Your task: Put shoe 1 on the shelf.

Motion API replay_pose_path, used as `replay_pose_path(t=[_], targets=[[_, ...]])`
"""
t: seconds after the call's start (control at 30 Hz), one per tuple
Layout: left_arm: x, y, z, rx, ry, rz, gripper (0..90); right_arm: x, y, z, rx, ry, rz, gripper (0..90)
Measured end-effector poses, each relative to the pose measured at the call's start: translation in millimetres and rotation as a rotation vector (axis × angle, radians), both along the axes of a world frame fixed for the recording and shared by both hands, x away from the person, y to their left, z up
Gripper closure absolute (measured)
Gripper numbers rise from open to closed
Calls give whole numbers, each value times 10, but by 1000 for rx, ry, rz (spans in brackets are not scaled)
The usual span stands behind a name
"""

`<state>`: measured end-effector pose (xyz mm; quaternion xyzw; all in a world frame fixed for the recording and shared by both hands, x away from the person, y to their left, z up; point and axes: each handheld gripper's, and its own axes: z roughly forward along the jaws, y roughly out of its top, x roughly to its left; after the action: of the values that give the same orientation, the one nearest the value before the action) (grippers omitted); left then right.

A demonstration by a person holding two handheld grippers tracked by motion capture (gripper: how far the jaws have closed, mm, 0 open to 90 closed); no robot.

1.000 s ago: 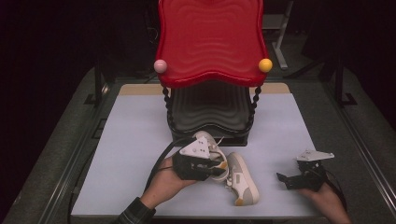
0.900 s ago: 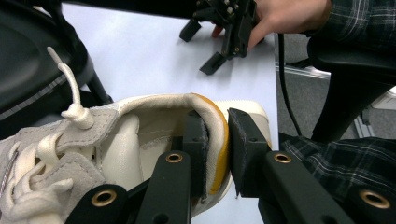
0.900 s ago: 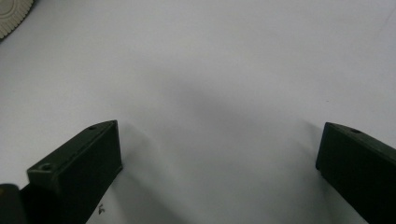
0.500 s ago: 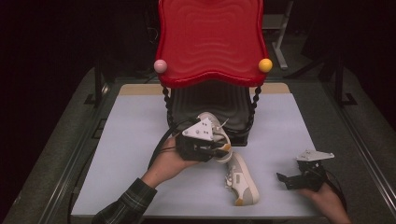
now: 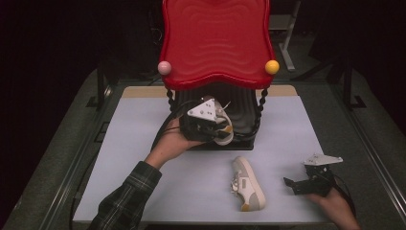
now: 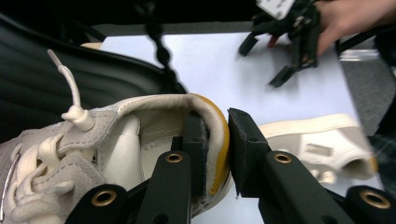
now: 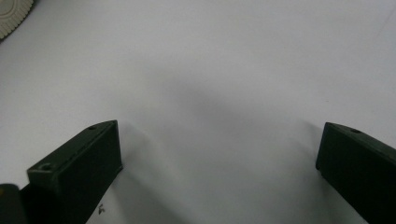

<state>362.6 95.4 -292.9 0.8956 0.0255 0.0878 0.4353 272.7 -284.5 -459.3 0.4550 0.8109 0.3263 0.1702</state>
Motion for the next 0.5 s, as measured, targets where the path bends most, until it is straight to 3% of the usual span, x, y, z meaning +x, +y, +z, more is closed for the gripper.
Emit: replay_pose_path(t=[0.23,0.5], targets=[[242,7,-39,37,-41,23,774,0,0,0,1,0,0,0],[262,-35,-138,71,-48,28,774,0,2,5,-3,3,-1,0]])
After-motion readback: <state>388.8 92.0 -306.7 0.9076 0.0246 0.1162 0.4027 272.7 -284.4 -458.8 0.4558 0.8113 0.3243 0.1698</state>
